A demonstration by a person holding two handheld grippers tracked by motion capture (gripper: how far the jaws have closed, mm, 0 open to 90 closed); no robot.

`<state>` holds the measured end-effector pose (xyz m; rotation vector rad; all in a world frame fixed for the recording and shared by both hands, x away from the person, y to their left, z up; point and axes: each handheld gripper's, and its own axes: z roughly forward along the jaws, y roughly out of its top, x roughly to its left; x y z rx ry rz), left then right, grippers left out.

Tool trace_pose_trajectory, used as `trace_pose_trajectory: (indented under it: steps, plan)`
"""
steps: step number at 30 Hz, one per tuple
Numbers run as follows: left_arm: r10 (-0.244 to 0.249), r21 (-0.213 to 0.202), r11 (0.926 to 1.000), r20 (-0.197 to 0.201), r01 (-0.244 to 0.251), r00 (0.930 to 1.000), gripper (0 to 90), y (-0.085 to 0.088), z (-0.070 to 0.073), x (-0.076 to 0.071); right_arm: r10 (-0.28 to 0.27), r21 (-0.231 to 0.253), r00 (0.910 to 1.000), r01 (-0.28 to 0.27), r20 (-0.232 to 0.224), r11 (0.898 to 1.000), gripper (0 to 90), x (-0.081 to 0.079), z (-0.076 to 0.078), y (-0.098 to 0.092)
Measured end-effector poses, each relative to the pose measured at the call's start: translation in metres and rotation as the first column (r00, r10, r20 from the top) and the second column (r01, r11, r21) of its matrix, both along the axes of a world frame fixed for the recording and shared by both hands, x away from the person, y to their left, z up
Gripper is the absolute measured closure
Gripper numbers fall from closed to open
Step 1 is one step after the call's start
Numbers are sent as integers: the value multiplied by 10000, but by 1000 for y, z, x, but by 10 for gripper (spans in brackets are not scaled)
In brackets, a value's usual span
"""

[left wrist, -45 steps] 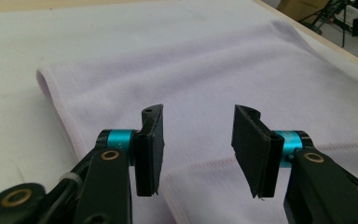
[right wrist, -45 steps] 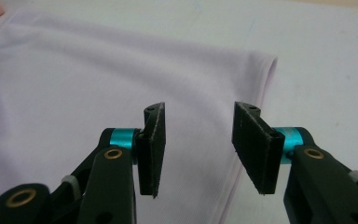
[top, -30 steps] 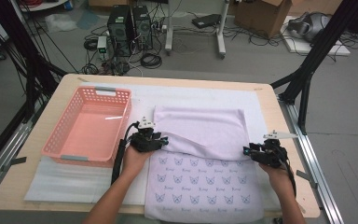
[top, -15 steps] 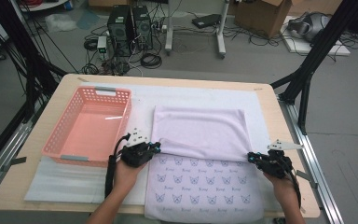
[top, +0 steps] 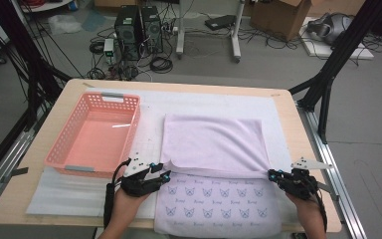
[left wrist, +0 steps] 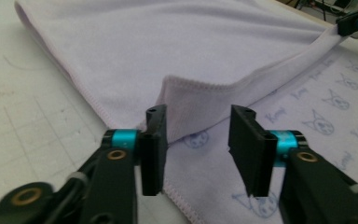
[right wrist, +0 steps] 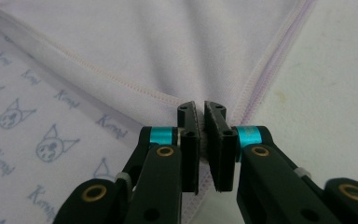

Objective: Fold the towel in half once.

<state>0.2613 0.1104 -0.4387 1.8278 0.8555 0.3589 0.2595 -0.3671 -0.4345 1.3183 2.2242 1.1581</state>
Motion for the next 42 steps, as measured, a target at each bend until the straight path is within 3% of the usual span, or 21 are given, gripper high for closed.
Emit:
trace_pose_trajectory:
  steps: [4,9,11,14,18,20,23,25,27,30,32,35,42]
  plan:
    - [-37,-39,10000,-87,36,10000,456,-3,0,11,9,-2,10000,-9,11,10000,839,-2,-1,3]
    - [-206,-480,9987,-1050,156,9943,427,-10,-4,22,-32,133,9999,30,132,9999,836,-4,2,3]
    - [-228,-389,9991,-1169,184,9929,431,-12,-5,21,-47,167,9999,45,110,9999,830,-5,2,3]
    - [-73,-397,9992,-994,34,9950,432,-10,0,17,-50,82,10000,49,39,10000,808,-6,1,1]
    - [165,-492,9986,-724,-201,9972,432,-2,7,15,57,-135,9987,-64,-499,9999,645,-6,-1,-1]
    - [166,-481,9986,-783,-204,9968,432,-3,6,16,40,121,9978,-32,-655,9999,556,-6,1,-3]
    - [10,-158,9999,-1019,-26,9948,432,-11,1,18,-166,556,9997,175,-158,9983,526,-9,10,-2]
    - [-109,191,9997,-1258,134,9920,448,-17,-5,18,-91,406,9999,95,-85,9991,538,-10,12,2]
    - [-154,578,9980,-1458,241,9892,539,-22,-11,18,96,-144,9999,-98,-141,9998,565,-8,7,8]
    - [-13,1004,9948,-1312,145,9914,779,-25,-12,15,389,-672,9988,-408,-292,9969,758,-6,0,13]
    - [81,1104,9939,-1233,56,9923,846,-25,-11,13,512,-832,9982,-537,-320,9951,825,-6,-2,11]
    - [57,973,9952,-1175,58,9931,859,-22,-9,10,470,-782,9985,-491,-282,9957,835,-7,-2,6]
    - [113,252,9996,-993,-88,9950,859,-12,-2,-7,578,-665,9983,-583,-84,9961,835,-16,0,3]
